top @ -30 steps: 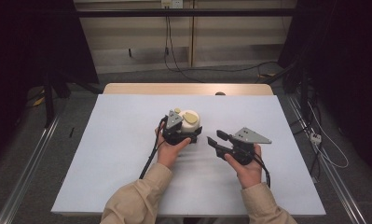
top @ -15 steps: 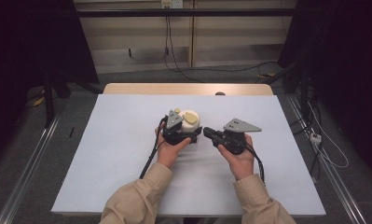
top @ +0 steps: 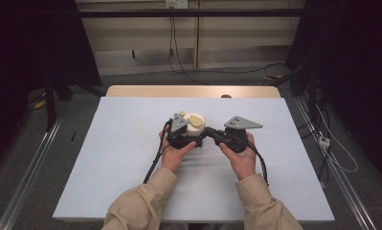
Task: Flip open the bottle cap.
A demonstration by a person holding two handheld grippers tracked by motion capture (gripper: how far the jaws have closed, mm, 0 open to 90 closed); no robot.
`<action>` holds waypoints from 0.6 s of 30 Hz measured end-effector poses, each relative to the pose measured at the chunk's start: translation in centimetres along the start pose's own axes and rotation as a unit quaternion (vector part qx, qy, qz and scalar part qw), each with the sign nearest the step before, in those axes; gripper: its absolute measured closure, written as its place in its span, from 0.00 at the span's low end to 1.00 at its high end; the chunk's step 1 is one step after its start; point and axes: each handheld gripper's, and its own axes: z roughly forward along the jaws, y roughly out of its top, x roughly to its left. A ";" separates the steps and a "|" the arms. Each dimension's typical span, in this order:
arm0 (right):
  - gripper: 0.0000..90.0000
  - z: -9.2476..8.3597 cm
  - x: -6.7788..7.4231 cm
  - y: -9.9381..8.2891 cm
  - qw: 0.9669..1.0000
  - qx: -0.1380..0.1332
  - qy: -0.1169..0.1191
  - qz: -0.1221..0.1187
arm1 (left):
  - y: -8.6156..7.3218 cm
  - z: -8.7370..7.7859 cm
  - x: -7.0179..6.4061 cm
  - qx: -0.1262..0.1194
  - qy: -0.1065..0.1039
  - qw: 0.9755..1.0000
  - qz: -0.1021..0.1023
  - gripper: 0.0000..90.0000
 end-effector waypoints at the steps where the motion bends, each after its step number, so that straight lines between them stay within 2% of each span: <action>1: 1.00 0.0 0.0 0.1 1.000 0.001 0.001 0.000 | 0.0 0.0 0.0 0.000 0.000 1.000 0.000 0.07; 18: 1.00 1.4 0.1 0.6 1.000 0.016 -0.001 -0.009 | 0.0 0.0 0.0 0.002 0.000 1.000 0.000 0.07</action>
